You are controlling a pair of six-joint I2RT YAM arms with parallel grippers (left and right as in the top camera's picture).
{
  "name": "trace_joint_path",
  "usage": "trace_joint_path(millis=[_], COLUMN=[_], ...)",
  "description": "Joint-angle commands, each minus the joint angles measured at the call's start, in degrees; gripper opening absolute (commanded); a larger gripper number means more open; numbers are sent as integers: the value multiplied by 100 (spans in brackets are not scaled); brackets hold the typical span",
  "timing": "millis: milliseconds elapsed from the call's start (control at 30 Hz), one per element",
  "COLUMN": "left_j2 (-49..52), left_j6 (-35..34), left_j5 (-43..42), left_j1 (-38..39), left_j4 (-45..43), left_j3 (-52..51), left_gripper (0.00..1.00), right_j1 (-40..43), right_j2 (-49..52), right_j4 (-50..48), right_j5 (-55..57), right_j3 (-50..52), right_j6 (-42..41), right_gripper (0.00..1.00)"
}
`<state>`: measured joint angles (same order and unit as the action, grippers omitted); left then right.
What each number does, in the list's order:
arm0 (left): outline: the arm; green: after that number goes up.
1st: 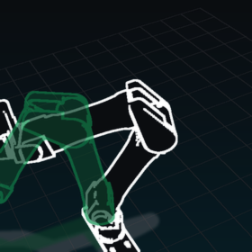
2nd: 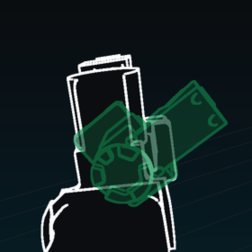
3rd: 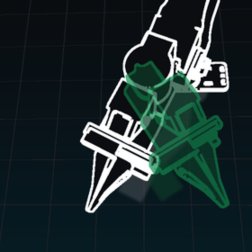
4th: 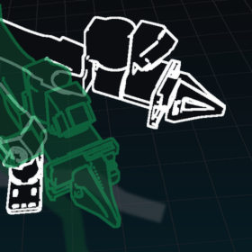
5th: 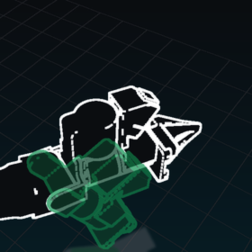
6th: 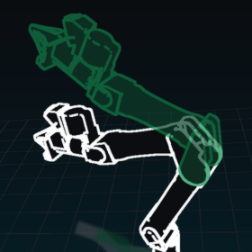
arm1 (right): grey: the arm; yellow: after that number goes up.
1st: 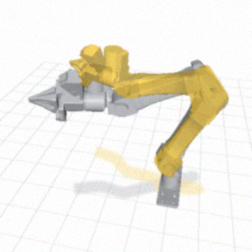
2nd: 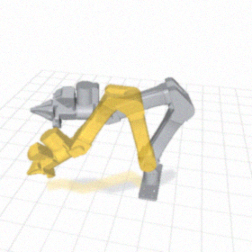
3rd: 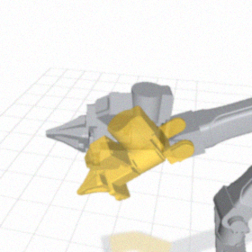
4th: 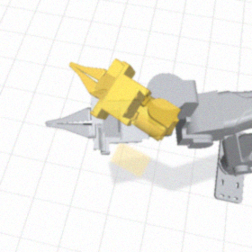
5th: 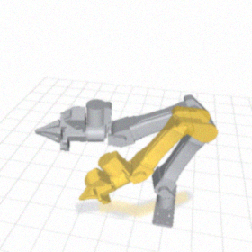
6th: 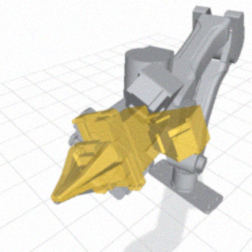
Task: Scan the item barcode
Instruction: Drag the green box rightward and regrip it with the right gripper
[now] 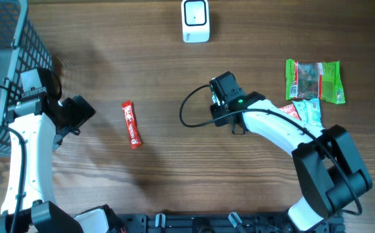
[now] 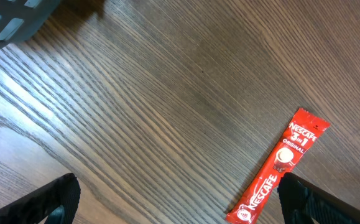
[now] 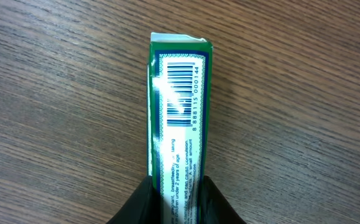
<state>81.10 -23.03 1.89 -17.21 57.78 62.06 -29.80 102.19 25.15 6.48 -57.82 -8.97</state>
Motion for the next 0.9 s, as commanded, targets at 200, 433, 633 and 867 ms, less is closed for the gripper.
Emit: trace_joint_path(millis=[200, 433, 633, 867], left_j2=[-63, -63, -63, -63], left_j6=[-57, -57, -57, -57], left_j5=[57, 57, 57, 57], left_j1=[-33, -33, -33, -33], left_j4=[4, 2, 4, 2], left_j3=[-15, -15, -15, -15], left_gripper=[100, 100, 100, 100], right_j1=[966, 1375, 1377, 1377], right_j2=[-116, -116, -116, -42], right_j4=[-90, -120, -501, -841], right_j5=[-3110, -3604, -4232, -3604], right_j3=[9, 153, 592, 774], right_j6=[592, 573, 538, 254], right_gripper=[19, 19, 19, 38])
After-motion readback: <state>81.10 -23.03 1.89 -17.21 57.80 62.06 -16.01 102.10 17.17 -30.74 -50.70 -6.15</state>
